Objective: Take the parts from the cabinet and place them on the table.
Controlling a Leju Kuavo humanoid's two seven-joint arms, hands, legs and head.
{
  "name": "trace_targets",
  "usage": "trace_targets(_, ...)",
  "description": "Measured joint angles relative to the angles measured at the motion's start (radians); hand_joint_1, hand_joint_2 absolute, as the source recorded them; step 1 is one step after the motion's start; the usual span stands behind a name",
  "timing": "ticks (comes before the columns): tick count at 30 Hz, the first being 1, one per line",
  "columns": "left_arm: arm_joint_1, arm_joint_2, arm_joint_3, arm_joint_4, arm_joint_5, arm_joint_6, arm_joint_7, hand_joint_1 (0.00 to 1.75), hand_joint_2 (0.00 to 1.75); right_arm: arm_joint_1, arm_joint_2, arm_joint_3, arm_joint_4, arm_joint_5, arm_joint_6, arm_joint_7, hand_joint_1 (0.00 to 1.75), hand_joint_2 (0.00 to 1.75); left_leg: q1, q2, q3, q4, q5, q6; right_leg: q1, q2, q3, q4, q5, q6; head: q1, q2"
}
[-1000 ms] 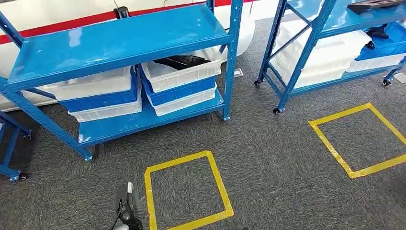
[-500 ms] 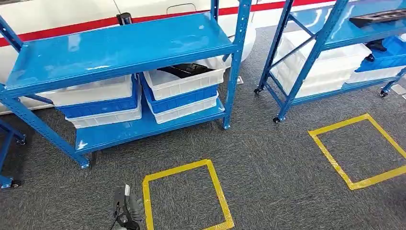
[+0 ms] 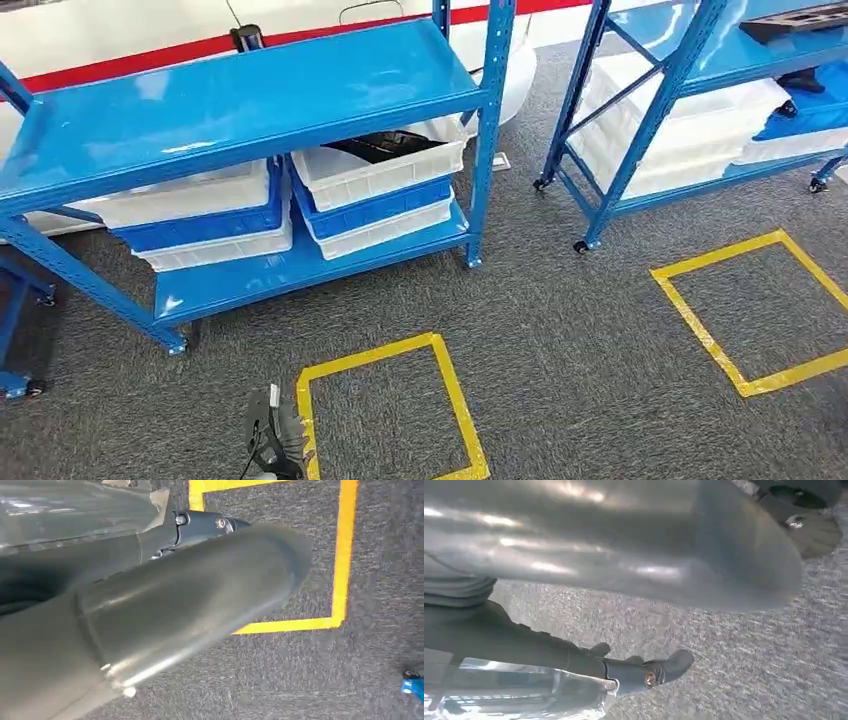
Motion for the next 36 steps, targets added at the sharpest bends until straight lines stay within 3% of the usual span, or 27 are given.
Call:
trace_targets(2,0.002,0.001,0.0,0.0,0.003,0.0,0.0,0.0,0.0,0.0,0.001,0.0,0.0,0.003,0.0,0.0,0.0,0.0,0.007,0.001,-0.103,0.171,-0.069,-0.012,0.002,-0.011,0.003,0.0,-0.006,-0.008,0.001,0.0)
trace_targets(4,0.004,0.001,0.0,0.0,0.004,0.0,0.001,0.0,0.0,0.0,0.001,0.0,0.0,0.003,0.0,0.0,0.0,0.0,0.011,0.003,-0.148,0.213,-0.065,-0.013,0.004,-0.021,0.007,0.0,-0.009,-0.012,0.001,0.0)
trace_targets(5,0.005,0.002,0.0,0.0,0.004,0.001,0.001,0.0,0.0,0.0,0.001,0.0,0.0,0.005,0.0,0.0,0.0,0.0,0.011,0.006,-0.139,0.177,-0.035,-0.01,0.005,-0.026,0.009,0.0,-0.012,-0.012,0.0,0.0)
trace_targets(7,0.003,0.003,0.0,0.0,0.004,0.001,0.001,0.0,0.0,-0.001,0.002,0.0,0.0,0.006,0.0,0.0,0.0,0.0,0.009,0.021,-0.063,0.006,0.065,0.004,0.007,-0.041,0.021,0.0,-0.018,-0.011,0.001,0.0)
trace_targets(8,0.003,0.003,0.0,-0.002,0.004,0.001,0.001,0.0,0.0,-0.001,0.004,0.0,0.0,0.006,0.0,0.0,0.0,0.0,0.002,0.066,-0.023,-0.073,0.105,0.018,0.008,-0.047,0.026,-0.002,-0.021,-0.008,0.0,0.0)
trace_targets(9,0.001,0.003,0.0,-0.005,0.004,0.0,0.001,0.0,0.0,-0.001,0.005,0.0,0.0,0.006,0.0,0.0,0.0,0.0,-0.008,0.095,-0.028,-0.089,0.084,0.022,0.015,-0.053,0.03,0.001,-0.026,-0.002,0.003,0.0)
trace_targets(10,-0.002,0.002,0.0,-0.006,0.004,0.0,0.0,0.0,0.0,-0.001,0.005,0.0,0.0,0.006,0.0,0.0,0.0,0.0,-0.009,0.091,-0.029,-0.089,0.062,0.02,0.012,-0.061,0.029,-0.002,-0.028,0.003,0.0,0.0)
trace_targets(12,-0.002,0.002,0.0,-0.008,0.002,0.0,0.0,0.0,0.0,0.0,0.006,0.0,0.0,0.005,0.001,0.0,0.0,0.0,-0.015,0.066,-0.029,-0.09,0.08,0.032,0.01,-0.082,0.035,-0.005,-0.034,0.014,0.0,0.0)
trace_targets(13,-0.001,0.003,0.0,-0.008,0.002,0.0,0.0,0.0,0.0,-0.001,0.009,0.0,0.0,0.004,0.001,0.0,0.0,0.0,-0.014,0.047,-0.019,-0.102,0.092,0.038,0.02,-0.096,0.045,-0.009,-0.039,0.023,0.0,0.0)
trace_targets(14,0.001,0.001,-0.001,-0.008,0.0,0.0,0.0,0.0,0.0,-0.001,0.008,0.0,-0.001,0.003,0.001,0.0,0.0,0.0,0.0,0.039,0.001,-0.115,0.105,0.039,0.015,-0.079,0.039,0.012,-0.049,0.026,0.001,0.0)
trace_targets(15,-0.003,0.0,-0.001,-0.008,-0.004,0.0,-0.002,0.0,0.0,-0.001,0.006,0.0,-0.001,0.002,0.001,-0.001,0.0,0.0,0.002,0.028,0.004,-0.119,0.11,0.045,0.017,-0.039,0.02,0.057,-0.072,0.021,0.001,0.0)
trace_targets(16,-0.006,-0.001,-0.001,-0.008,-0.003,0.0,-0.002,0.0,0.0,-0.001,0.007,0.0,-0.001,0.002,0.001,-0.001,0.0,0.0,0.002,0.015,0.002,-0.12,0.11,0.048,0.012,-0.015,-0.019,0.136,-0.107,0.015,0.005,0.0)
trace_targets(18,-0.005,-0.005,-0.002,-0.008,-0.003,0.0,-0.002,0.0,0.0,0.004,0.005,0.0,-0.001,0.002,0.001,-0.001,0.0,0.0,0.001,-0.014,0.001,-0.119,0.109,0.049,0.01,-0.001,-0.098,0.287,-0.162,0.014,0.004,0.0)
trace_targets(19,-0.003,-0.005,-0.002,-0.008,-0.003,0.0,-0.002,0.0,0.0,0.008,0.005,0.0,-0.001,0.002,0.001,-0.001,0.0,0.0,0.001,-0.03,0.001,-0.118,0.109,0.049,0.01,0.001,-0.124,0.323,-0.165,0.021,0.005,0.0)
trace_targets(20,-0.002,-0.003,-0.002,-0.008,-0.003,0.0,-0.002,0.0,0.0,0.009,0.005,0.0,-0.001,0.002,0.001,-0.001,0.0,0.0,0.001,-0.041,0.002,-0.118,0.109,0.048,0.01,0.002,-0.125,0.31,-0.152,0.028,0.004,0.0)
trace_targets(22,-0.002,-0.003,-0.002,-0.008,-0.003,0.0,-0.002,0.0,0.0,0.006,0.004,0.0,-0.001,0.002,0.001,-0.001,0.0,0.0,0.001,-0.072,0.004,-0.116,0.107,0.045,0.006,0.011,-0.068,0.158,-0.07,0.05,0.004,0.0)
trace_targets(23,-0.003,-0.003,-0.002,-0.008,-0.003,0.0,-0.002,0.0,0.0,0.005,0.002,-0.001,-0.001,0.003,0.001,-0.001,0.0,0.0,0.002,-0.086,0.006,-0.115,0.105,0.042,0.003,0.035,-0.027,0.061,-0.029,0.057,0.005,0.0)
trace_targets(24,-0.003,-0.004,-0.002,-0.008,-0.002,0.0,-0.002,0.0,0.0,0.005,0.002,-0.001,-0.001,0.003,0.001,-0.001,0.0,0.0,-0.003,-0.096,0.002,-0.109,0.101,0.036,0.0,0.081,-0.008,-0.002,-0.011,0.056,0.007,0.0)
trace_targets(25,-0.003,-0.005,-0.002,-0.008,0.001,0.003,-0.002,0.0,0.0,0.004,0.002,-0.001,-0.001,0.0,0.0,-0.002,0.0,0.0,-0.006,-0.108,0.0,-0.102,0.094,0.028,0.0,0.068,-0.003,-0.006,-0.006,0.037,0.003,0.0)
trace_targets(28,-0.002,0.0,-0.001,-0.007,0.013,0.013,0.005,0.0,0.0,-0.002,0.003,-0.009,-0.001,-0.011,-0.006,-0.002,0.0,0.0,0.001,-0.12,-0.007,-0.102,0.093,0.016,0.003,0.052,0.002,-0.003,-0.005,0.015,0.003,0.0)
trace_targets(29,-0.001,0.002,-0.001,-0.007,0.016,0.018,0.011,0.0,0.0,-0.005,0.005,-0.01,-0.002,-0.011,-0.008,-0.001,0.0,0.0,0.003,-0.097,-0.009,-0.093,0.085,0.012,-0.006,0.046,0.005,-0.008,-0.002,0.01,0.005,0.0)
trace_targets(30,-0.002,0.001,-0.001,-0.007,0.016,0.021,0.014,0.0,0.0,-0.006,0.004,-0.011,-0.002,-0.01,-0.01,-0.001,0.0,0.0,-0.002,-0.053,-0.015,-0.072,0.071,0.004,-0.004,0.045,0.008,-0.008,-0.002,0.004,0.0,0.0)
trace_targets(31,-0.005,0.002,-0.001,-0.007,0.016,0.022,0.018,0.0,1.75,-0.007,0.004,-0.013,-0.002,-0.01,-0.01,-0.001,0.0,0.0,0.002,-0.017,-0.046,-0.006,0.03,-0.005,-0.003,0.037,0.012,-0.008,-0.007,-0.004,-0.008,0.0)
trace_targets(33,-0.005,0.002,-0.001,-0.007,0.025,0.031,0.037,0.0,1.75,-0.004,0.003,-0.017,-0.002,-0.009,-0.01,0.002,0.0,0.0,0.012,0.0,-0.133,0.16,-0.044,-0.016,0.0,0.022,0.014,-0.007,-0.011,-0.009,-0.008,0.0)
trace_targets(34,-0.004,0.002,-0.001,-0.007,0.026,0.033,0.044,0.0,1.75,-0.004,0.002,-0.019,-0.002,-0.008,-0.01,0.005,0.0,1.75,0.015,0.003,-0.161,0.208,-0.054,-0.019,0.0,0.017,0.014,-0.007,-0.012,-0.011,-0.008,0.0)
trace_targets(35,-0.003,0.002,-0.001,-0.007,0.026,0.04,0.047,0.0,1.75,-0.004,0.002,-0.019,-0.002,-0.008,-0.01,0.01,0.0,1.75,0.019,0.004,-0.169,0.213,-0.041,-0.02,0.0,0.014,0.015,-0.007,-0.013,-0.011,-0.008,0.0)
trace_targets(36,-0.003,0.003,-0.001,-0.007,0.026,0.045,0.05,0.0,1.75,-0.005,0.002,-0.02,-0.002,-0.006,-0.01,0.012,0.0,1.75,0.022,0.006,-0.152,0.17,-0.006,-0.021,0.0,0.013,0.017,-0.007,-0.016,-0.009,-0.008,0.0)
